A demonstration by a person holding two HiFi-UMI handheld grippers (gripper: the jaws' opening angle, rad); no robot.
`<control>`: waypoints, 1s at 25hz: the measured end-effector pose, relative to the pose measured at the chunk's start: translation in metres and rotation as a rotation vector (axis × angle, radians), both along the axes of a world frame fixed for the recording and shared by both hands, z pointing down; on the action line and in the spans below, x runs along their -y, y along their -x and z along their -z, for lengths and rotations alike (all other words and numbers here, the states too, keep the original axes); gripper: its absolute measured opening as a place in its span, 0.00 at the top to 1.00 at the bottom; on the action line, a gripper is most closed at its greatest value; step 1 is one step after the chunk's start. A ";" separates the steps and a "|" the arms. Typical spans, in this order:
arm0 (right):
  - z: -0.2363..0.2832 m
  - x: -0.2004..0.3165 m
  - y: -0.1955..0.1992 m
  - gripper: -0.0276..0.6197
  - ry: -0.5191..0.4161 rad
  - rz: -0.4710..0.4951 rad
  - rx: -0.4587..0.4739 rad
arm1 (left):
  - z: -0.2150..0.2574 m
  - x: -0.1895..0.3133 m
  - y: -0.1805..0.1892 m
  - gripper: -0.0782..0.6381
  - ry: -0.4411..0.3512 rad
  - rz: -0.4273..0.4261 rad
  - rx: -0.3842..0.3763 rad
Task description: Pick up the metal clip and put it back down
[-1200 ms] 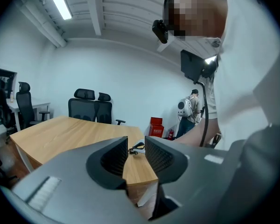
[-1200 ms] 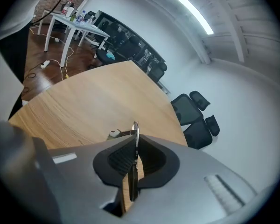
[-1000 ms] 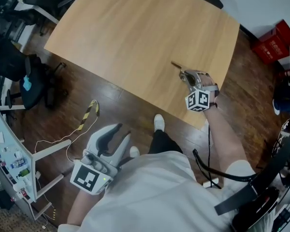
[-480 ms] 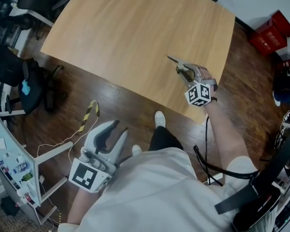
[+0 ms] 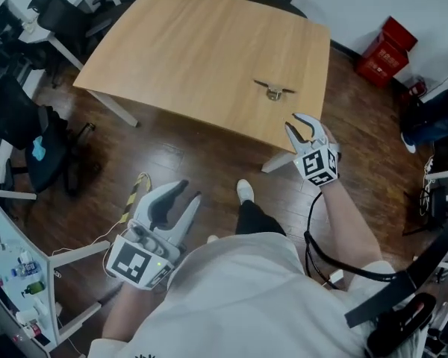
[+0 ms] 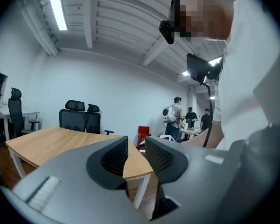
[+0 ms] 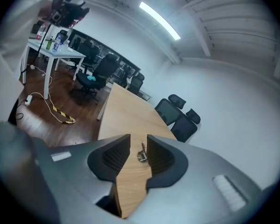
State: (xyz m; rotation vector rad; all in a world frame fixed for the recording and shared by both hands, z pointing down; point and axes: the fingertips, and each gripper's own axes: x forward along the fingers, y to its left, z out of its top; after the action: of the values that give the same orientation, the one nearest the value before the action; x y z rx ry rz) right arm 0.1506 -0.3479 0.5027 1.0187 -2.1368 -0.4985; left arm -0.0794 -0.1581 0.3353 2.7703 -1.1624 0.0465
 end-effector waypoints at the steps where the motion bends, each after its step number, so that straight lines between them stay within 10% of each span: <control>1: 0.009 -0.027 0.005 0.78 0.004 -0.012 0.017 | 0.000 -0.012 0.005 0.75 -0.007 -0.019 -0.008; 14: 0.107 -0.300 0.059 0.78 0.031 -0.070 0.256 | -0.030 -0.119 0.003 0.75 0.011 -0.233 0.006; 25: 0.128 -0.477 -0.022 0.78 -0.056 -0.128 0.348 | -0.024 -0.253 -0.127 0.75 -0.026 -0.378 0.018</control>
State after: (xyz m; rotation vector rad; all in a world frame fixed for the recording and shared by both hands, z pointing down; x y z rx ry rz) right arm 0.1726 0.1289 0.3746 1.3450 -2.3481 -0.3400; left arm 0.0473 0.0947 0.3597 2.9761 -0.6316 0.0949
